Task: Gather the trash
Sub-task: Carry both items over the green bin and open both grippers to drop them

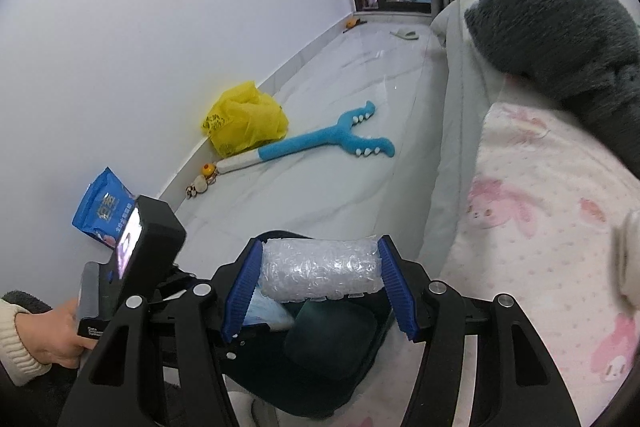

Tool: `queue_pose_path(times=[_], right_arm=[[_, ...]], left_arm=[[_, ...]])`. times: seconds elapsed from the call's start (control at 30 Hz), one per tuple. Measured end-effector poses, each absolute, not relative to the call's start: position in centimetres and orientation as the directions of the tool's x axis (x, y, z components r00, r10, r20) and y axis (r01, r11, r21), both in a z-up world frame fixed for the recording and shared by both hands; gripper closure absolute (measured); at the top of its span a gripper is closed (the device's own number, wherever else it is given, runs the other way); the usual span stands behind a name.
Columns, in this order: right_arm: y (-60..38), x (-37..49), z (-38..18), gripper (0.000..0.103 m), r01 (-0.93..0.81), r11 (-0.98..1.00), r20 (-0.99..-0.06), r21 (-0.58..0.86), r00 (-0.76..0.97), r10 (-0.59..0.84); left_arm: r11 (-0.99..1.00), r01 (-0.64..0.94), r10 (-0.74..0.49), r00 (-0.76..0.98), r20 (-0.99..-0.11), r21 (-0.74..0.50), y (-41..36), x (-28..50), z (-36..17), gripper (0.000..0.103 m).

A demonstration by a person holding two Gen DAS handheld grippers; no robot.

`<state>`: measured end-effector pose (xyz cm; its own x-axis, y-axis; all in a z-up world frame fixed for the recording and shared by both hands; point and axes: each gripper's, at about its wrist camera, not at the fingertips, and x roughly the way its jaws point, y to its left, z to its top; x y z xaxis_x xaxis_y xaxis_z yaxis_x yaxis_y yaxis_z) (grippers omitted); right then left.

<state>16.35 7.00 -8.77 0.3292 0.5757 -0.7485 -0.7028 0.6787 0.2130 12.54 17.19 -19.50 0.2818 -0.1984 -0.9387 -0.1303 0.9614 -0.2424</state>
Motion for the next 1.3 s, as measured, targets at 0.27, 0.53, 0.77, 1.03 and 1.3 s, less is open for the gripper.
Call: queue_pose_path(times=[0.27,0.53,0.77,1.03,1.3], right_arm=[[8.6,16.6,-10.9,0.043,-0.696,0.688,-0.798,0.207,0.286,0.53],[10.7,16.3,-14.5,0.043,-0.69,0.689,-0.851,0.222,0.208,0.482],[12.3,15.5,-17.3,0.043,-0.694,0.686,-0.886,0.219,0.153,0.438],[13.3,14.9,-19.0,0.04,-0.709,0.68,-0.914,0.188,0.127,0.386],[13.0,14.8,-19.0,0.031,-0.712,0.688,-0.928,0.141,0.148,0.343]], left_arm=[[0.958,-0.159,-0.162,0.386,-0.908,-0.239,20.2,11.4,-16.8,0.019],[0.954,-0.155,-0.137,0.541,-0.83,-0.258,22.2,10.3,-12.3,0.019],[0.963,-0.127,-0.105,0.638,-0.763,-0.239,22.2,9.8,-9.4,0.026],[0.962,-0.115,-0.101,0.689,-0.718,-0.246,22.7,9.2,-7.5,0.029],[0.963,-0.106,-0.094,0.733,-0.674,-0.249,22.5,9.3,-5.5,0.029]])
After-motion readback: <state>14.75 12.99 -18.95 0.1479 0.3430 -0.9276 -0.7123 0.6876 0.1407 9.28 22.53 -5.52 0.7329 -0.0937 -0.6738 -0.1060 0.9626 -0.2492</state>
